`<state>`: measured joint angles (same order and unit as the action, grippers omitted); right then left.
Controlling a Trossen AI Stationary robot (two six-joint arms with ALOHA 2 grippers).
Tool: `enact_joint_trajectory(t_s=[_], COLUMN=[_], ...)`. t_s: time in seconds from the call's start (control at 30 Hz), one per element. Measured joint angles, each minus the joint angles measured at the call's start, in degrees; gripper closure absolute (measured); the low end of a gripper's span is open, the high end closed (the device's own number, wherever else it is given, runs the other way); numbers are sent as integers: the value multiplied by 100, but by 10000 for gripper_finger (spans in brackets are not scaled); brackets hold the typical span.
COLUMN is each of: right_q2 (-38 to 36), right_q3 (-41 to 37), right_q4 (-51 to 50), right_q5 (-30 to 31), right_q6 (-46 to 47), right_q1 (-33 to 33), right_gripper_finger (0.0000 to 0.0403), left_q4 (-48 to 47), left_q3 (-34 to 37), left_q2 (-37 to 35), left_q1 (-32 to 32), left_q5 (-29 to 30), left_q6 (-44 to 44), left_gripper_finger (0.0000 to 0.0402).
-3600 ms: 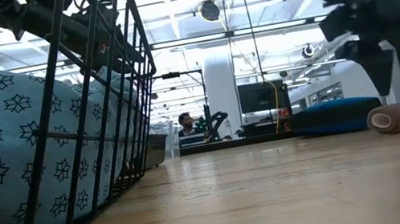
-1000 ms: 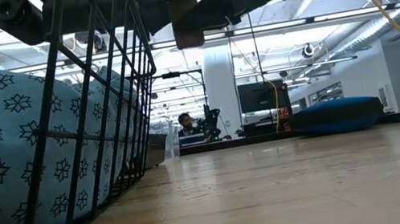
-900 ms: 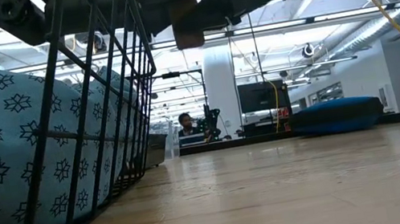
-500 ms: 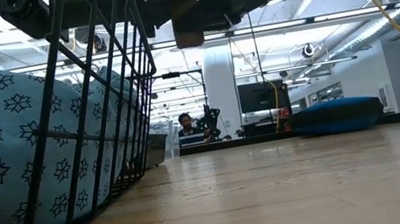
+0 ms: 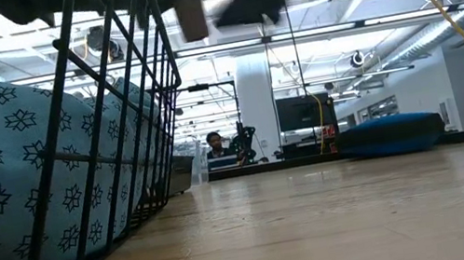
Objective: Pick & place medical supplies in basket/bin
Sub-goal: Put the brown bandage into the transparent bin
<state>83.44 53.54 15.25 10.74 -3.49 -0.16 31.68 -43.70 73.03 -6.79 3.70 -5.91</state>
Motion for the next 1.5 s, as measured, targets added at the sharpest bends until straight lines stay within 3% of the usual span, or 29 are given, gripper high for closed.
enact_joint_trajectory(t_s=[0.1,0.3,0.77,0.97,1.5], right_q2=[-199,-850,-1189,-1187,-1172], right_q3=[-109,-507,-2017,-2126,-2129], right_q4=[-670,-328,2301,2373,2268], right_q5=[-45,34,0,-4,-6], right_q6=[-17,17,140,133,133], right_q1=[19,-26,-38,-50,-50], right_gripper_finger=[260,266,279,282,287], left_q4=[-437,-1089,-1222,-1261,-1598], left_q3=[-13,3,11,9,9], left_q2=[-396,-608,820,1224,1303], left_q1=[-237,-821,-1972,-2221,-2281], left_q5=[555,984,1060,1186,1148], left_q6=[1,777,2537,2925,3067], left_gripper_finger=[312,326,320,316,313])
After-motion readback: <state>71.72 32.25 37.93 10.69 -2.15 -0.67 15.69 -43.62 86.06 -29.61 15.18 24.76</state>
